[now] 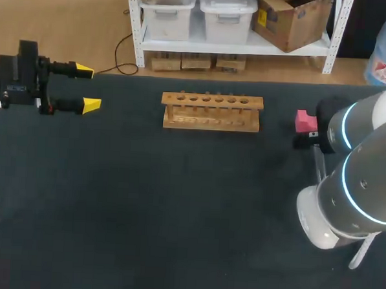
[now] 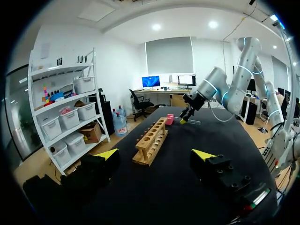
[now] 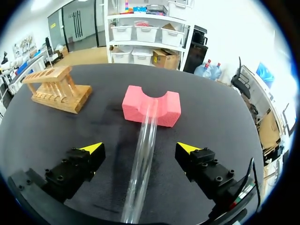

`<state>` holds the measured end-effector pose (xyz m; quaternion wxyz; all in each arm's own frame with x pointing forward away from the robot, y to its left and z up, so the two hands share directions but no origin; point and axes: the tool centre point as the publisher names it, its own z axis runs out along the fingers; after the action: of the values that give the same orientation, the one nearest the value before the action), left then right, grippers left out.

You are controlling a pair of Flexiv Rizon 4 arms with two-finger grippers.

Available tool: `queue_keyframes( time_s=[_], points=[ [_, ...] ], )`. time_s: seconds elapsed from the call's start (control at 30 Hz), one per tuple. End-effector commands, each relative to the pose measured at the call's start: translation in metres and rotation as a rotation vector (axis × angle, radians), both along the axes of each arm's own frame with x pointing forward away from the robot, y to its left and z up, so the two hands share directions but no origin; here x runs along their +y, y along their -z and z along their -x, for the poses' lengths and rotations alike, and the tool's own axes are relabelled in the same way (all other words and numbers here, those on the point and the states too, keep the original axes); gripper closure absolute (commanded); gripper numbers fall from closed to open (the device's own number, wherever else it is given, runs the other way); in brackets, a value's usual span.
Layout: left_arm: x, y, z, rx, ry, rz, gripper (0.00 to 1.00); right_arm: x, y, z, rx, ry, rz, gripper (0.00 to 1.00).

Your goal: Grasp the test tube, adjust it, and insert it.

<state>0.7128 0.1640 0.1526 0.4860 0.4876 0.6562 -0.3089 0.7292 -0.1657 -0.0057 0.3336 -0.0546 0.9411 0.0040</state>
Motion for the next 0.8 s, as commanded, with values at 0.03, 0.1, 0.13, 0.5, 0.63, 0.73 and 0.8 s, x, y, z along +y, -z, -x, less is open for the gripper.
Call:
queue_keyframes(
  time_s=[0.03,0.1,0.13,0.5,0.63,0.73,0.8],
  points=[
    [0.0006,0.0015,0.0007,-0.007,-0.001,0.005,0.00,-0.0007,0.0058,0.0045,-0.031,-0.019,-0.039,0.00],
    [0.0006,0.0015,0.0007,-0.007,-0.001,0.005,0.00,-0.0002,0.0070,0.0048,-0.039,-0.016,-0.048,0.00],
    [0.0006,0.0015,0.0007,-0.007,-0.001,0.005,0.00,-0.0001,0.0084,0.0045,-0.041,-0.015,-0.047,0.00],
    [0.0006,0.0015,0.0007,-0.007,-0.001,0.005,0.00,-0.0014,0.0110,0.0022,-0.055,-0.022,-0.037,0.10],
    [0.0006,0.0015,0.0007,-0.007,-0.001,0.005,0.00,-0.0028,0.0119,0.0013,-0.052,-0.022,-0.034,0.15],
    [0.0006,0.0015,0.0007,-0.007,-0.001,0.005,0.00,-0.0031,0.0125,0.0012,-0.050,-0.024,-0.032,0.38],
    [0.0006,0.0015,0.0007,-0.007,-0.001,0.005,0.00,-0.0031,0.0135,0.0016,-0.047,-0.026,-0.031,0.45]
  ],
)
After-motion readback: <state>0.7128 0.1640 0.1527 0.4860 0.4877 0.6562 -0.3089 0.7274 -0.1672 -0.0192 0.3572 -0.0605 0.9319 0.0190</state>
